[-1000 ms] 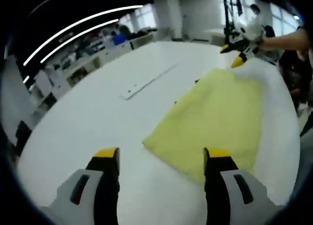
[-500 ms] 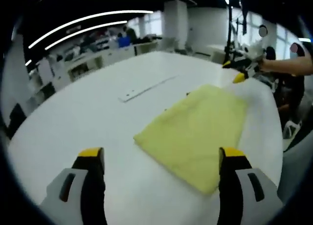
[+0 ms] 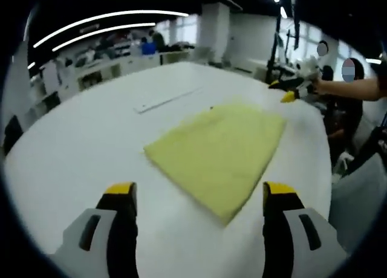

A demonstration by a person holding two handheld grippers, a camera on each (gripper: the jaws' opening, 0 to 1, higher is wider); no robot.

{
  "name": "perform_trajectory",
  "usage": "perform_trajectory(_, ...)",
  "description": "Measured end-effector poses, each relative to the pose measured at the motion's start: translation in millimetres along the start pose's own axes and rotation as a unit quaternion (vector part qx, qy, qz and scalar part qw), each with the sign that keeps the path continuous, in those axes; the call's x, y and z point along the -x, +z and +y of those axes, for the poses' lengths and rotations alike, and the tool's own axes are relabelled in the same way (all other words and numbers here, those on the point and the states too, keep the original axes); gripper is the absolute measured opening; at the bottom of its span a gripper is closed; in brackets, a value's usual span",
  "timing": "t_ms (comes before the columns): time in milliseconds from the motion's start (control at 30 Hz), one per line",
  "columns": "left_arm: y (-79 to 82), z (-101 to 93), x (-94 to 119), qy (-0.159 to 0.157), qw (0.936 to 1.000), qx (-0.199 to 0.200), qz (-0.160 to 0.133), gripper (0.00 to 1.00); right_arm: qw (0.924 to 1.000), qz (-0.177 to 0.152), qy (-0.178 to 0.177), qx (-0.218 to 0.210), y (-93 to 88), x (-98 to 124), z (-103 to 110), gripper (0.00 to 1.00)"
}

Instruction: Fold the garment on the visible template until the final outline fits inside the template.

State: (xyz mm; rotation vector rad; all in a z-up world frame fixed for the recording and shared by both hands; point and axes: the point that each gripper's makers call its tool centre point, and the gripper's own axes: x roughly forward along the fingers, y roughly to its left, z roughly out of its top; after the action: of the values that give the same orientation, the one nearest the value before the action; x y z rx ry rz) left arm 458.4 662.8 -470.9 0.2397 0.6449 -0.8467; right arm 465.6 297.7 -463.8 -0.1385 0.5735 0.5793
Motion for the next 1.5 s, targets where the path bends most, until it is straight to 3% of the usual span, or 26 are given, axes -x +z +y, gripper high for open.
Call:
perform_trajectory(67,-12.5,-5.5,-2.3,-0.009,0.9997,0.023,0.006,0.78,0.9999,0.006,0.002,-0.013,-12.6,3.4,5.3,0.69)
perform_trajectory(200,-27.1,-11.4,-5.4,-0.012,0.9994,0.031,0.010,0.74,0.9995,0.012,0.006,-0.029,-31.6,2.1,6.9,0.69)
perform_trajectory(333,-33.0,-17.8,-8.5,-0.020,0.9991,0.038,0.008,0.66,0.9987,0.020,0.014,-0.045,-44.7,2.7,12.6,0.66)
perform_trajectory(467,-36.0,-16.3,-12.8,-0.020,0.9989,0.041,0.007,0.59,0.9981,0.036,0.020,-0.047,-58.1,0.0,17.1,0.55)
perform_trajectory(633,-39.3,-19.0,-17.0,-0.024,0.9987,0.044,0.005,0.45,0.9967,0.037,0.042,-0.060,-62.3,-1.7,29.8,0.43)
perform_trajectory(833,-46.1,-26.9,-22.0,-0.039,0.9975,0.057,0.009,0.36,0.9940,0.045,0.077,-0.064,-65.8,-3.2,47.3,0.23)
perform_trajectory(1033,-48.5,-35.0,-25.4,-0.056,0.9969,0.053,0.017,0.25,0.9931,0.052,0.081,-0.066,-69.8,-3.7,49.7,0.19)
perform_trajectory(1300,-50.2,-31.5,-24.9,-0.051,0.9976,0.044,0.019,0.13,0.9941,0.049,0.072,-0.063,-69.3,1.0,43.8,0.01)
perform_trajectory(1500,-49.3,-24.4,-24.5,-0.036,0.9986,0.036,0.015,0.01,0.9945,0.050,0.072,-0.058,-69.2,3.1,43.2,0.00)
